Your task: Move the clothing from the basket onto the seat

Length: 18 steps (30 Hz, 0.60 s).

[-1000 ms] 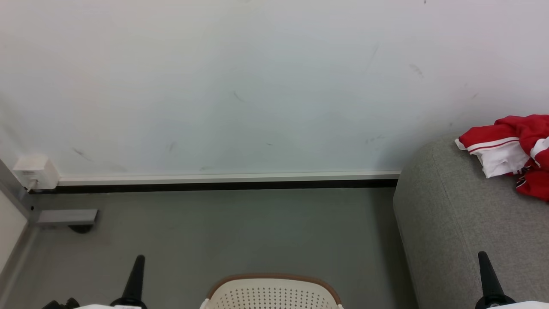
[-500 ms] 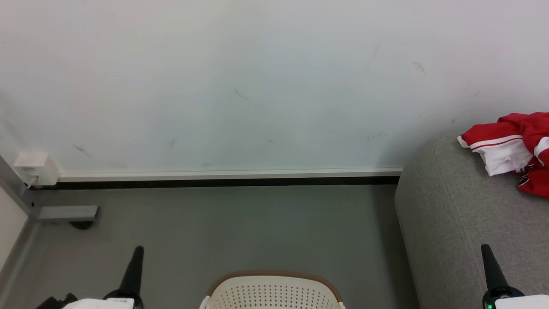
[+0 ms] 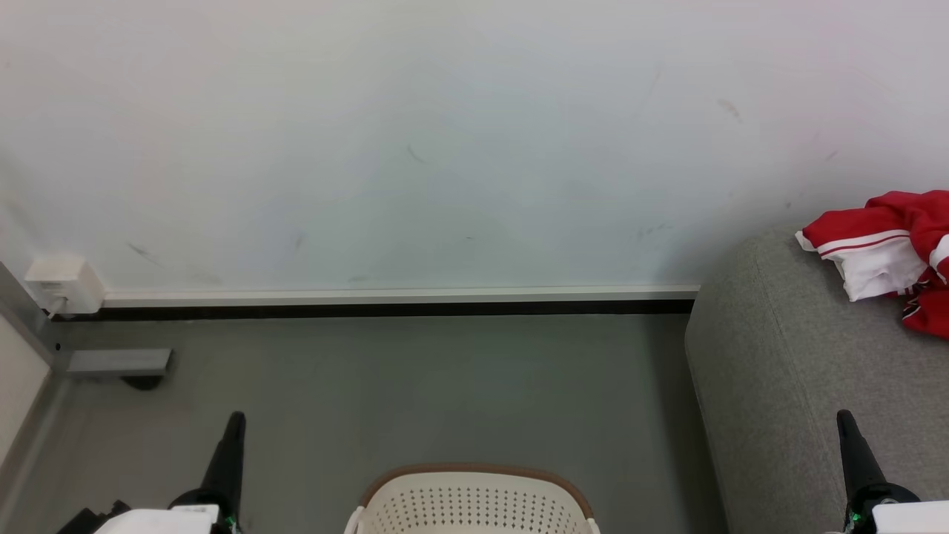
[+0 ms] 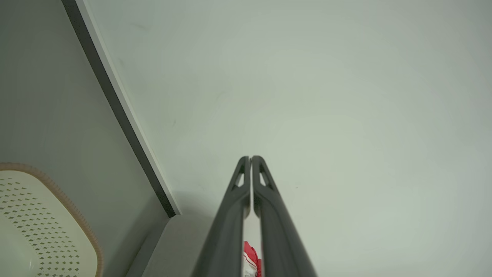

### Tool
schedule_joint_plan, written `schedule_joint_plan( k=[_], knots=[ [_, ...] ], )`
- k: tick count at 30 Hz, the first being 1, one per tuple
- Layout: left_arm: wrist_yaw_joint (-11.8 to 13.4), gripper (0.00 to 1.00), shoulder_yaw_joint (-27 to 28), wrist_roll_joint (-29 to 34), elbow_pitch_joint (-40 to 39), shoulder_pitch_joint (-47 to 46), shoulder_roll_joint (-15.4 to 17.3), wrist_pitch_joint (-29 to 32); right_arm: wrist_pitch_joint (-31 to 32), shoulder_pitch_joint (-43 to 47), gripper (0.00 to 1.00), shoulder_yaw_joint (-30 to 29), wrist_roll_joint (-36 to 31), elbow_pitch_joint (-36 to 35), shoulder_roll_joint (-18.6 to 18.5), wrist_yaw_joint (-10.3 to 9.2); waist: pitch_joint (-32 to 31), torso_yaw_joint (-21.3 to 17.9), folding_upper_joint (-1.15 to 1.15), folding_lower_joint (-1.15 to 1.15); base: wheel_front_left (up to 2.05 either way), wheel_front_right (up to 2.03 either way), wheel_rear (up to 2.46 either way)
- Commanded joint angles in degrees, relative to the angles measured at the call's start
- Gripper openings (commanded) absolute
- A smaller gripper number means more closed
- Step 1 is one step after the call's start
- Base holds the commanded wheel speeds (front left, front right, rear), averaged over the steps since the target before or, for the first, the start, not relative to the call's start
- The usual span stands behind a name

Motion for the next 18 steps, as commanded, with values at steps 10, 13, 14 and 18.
schedule_joint_plan(
  k=[10,13,14,18],
  knots=[
    [-0.66,0.00,0.97,-4.61,-0.53,-1.38,-0.13,1.43,1.32,-1.51,0.00,-0.83,5.21,-0.74,-0.06,-0.11,0.48,0.18,0.00,0.00,0.00,0.00,0.00],
    [-0.80,0.00,1.10,-5.80,-0.60,-1.52,-0.22,1.76,1.74,-1.59,0.00,-1.00,6.30,-0.82,-0.05,-0.11,0.62,0.23,0.00,0.00,0.00,0.00,0.00],
    [-0.84,0.00,1.15,-6.15,-0.63,-1.59,-0.23,1.86,1.75,-1.64,0.00,-1.05,6.62,-0.84,-0.05,-0.11,0.67,0.25,0.00,0.00,0.00,0.00,0.00],
    [-1.01,0.00,1.38,-7.27,-0.73,-1.86,-0.33,2.25,2.20,-1.84,0.00,-1.28,8.28,-0.92,-0.03,-0.11,0.85,0.32,0.00,0.00,0.00,0.00,0.00]
  ],
)
